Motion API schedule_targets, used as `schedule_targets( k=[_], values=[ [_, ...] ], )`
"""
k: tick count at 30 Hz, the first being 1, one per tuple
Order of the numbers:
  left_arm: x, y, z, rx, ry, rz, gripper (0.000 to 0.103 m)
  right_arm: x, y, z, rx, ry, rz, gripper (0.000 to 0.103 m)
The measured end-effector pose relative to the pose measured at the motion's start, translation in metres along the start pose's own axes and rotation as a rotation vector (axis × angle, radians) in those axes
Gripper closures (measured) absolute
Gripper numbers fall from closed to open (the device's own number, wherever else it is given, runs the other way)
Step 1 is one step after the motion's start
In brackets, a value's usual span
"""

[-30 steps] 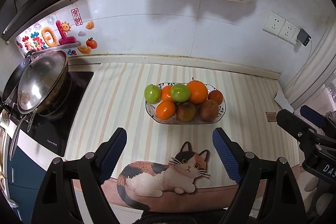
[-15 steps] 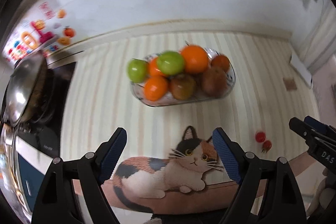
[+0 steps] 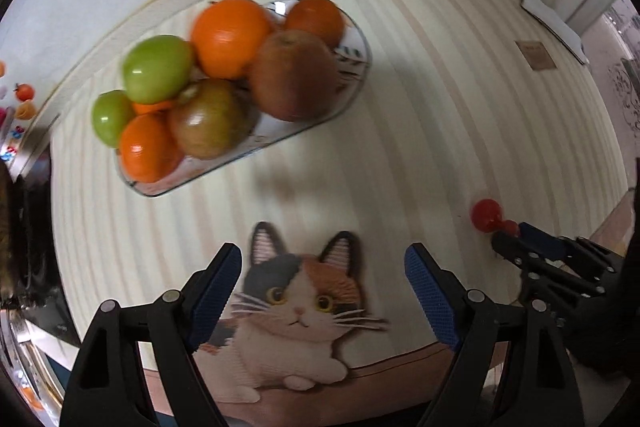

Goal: Organize fruits
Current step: 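Grasp a cherry tomato with the right tool while the left tool grasps the other tomato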

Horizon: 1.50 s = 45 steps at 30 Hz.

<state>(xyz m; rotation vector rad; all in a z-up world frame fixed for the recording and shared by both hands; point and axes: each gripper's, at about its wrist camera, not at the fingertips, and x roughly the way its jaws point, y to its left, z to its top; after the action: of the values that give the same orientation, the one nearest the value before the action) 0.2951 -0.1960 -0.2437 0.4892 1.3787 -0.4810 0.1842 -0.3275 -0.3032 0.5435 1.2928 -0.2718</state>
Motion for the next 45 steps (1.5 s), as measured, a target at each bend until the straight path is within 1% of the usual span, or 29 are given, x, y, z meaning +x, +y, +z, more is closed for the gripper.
schedule_targets(
  k=[4,8,11,12,15,17,21,23,26,28,30,31,32,34,36,39,45],
  values=[
    [0.006,-0.017,0.006,0.032,0.016,-0.058,0.020,-0.002,-0.005,-0.004,-0.004,-0.039,-0.019,0.074],
    [0.013,-0.043,0.017,0.081,0.042,-0.153,0.020,-0.013,-0.024,-0.003,0.050,-0.064,-0.033,0.074],
    [0.025,-0.067,0.027,0.103,0.084,-0.238,0.021,-0.022,-0.039,-0.005,0.087,-0.081,-0.054,0.074],
    [0.028,-0.073,0.029,0.108,0.090,-0.252,0.024,-0.025,-0.046,-0.006,0.104,-0.087,-0.063,0.074],
    [0.038,-0.091,0.033,0.143,0.113,-0.285,0.025,-0.030,-0.059,-0.007,0.128,-0.096,-0.084,0.074],
    [0.046,-0.101,0.034,0.162,0.129,-0.283,0.026,-0.030,-0.062,-0.008,0.139,-0.098,-0.092,0.074],
    [0.056,-0.114,0.032,0.190,0.153,-0.273,0.035,-0.029,-0.072,-0.009,0.173,-0.102,-0.095,0.074],
    [0.060,-0.117,0.032,0.203,0.163,-0.276,0.035,-0.031,-0.078,-0.010,0.182,-0.104,-0.094,0.074],
    [0.062,-0.120,0.033,0.213,0.158,-0.263,0.041,-0.031,-0.082,-0.011,0.188,-0.106,-0.095,0.074],
    [0.062,-0.126,0.033,0.220,0.151,-0.261,0.047,-0.033,-0.082,-0.011,0.186,-0.108,-0.096,0.074],
    [0.061,-0.127,0.033,0.224,0.145,-0.257,0.058,-0.033,-0.080,-0.010,0.184,-0.111,-0.099,0.074],
    [0.061,-0.126,0.036,0.224,0.144,-0.258,0.061,-0.034,-0.079,-0.010,0.182,-0.112,-0.099,0.074],
    [0.061,-0.127,0.036,0.226,0.144,-0.261,0.068,-0.034,-0.080,-0.010,0.181,-0.113,-0.100,0.074],
    [0.058,-0.127,0.034,0.226,0.144,-0.264,0.070,-0.034,-0.078,-0.009,0.175,-0.115,-0.103,0.074],
    [0.056,-0.124,0.036,0.222,0.141,-0.265,0.076,-0.035,-0.076,-0.009,0.171,-0.118,-0.105,0.074],
    [0.053,-0.116,0.034,0.214,0.137,-0.272,0.079,-0.036,-0.074,-0.007,0.162,-0.118,-0.106,0.074],
    [0.049,-0.098,0.027,0.188,0.117,-0.286,0.079,-0.039,-0.067,-0.001,0.146,-0.125,-0.103,0.074]
  ],
)
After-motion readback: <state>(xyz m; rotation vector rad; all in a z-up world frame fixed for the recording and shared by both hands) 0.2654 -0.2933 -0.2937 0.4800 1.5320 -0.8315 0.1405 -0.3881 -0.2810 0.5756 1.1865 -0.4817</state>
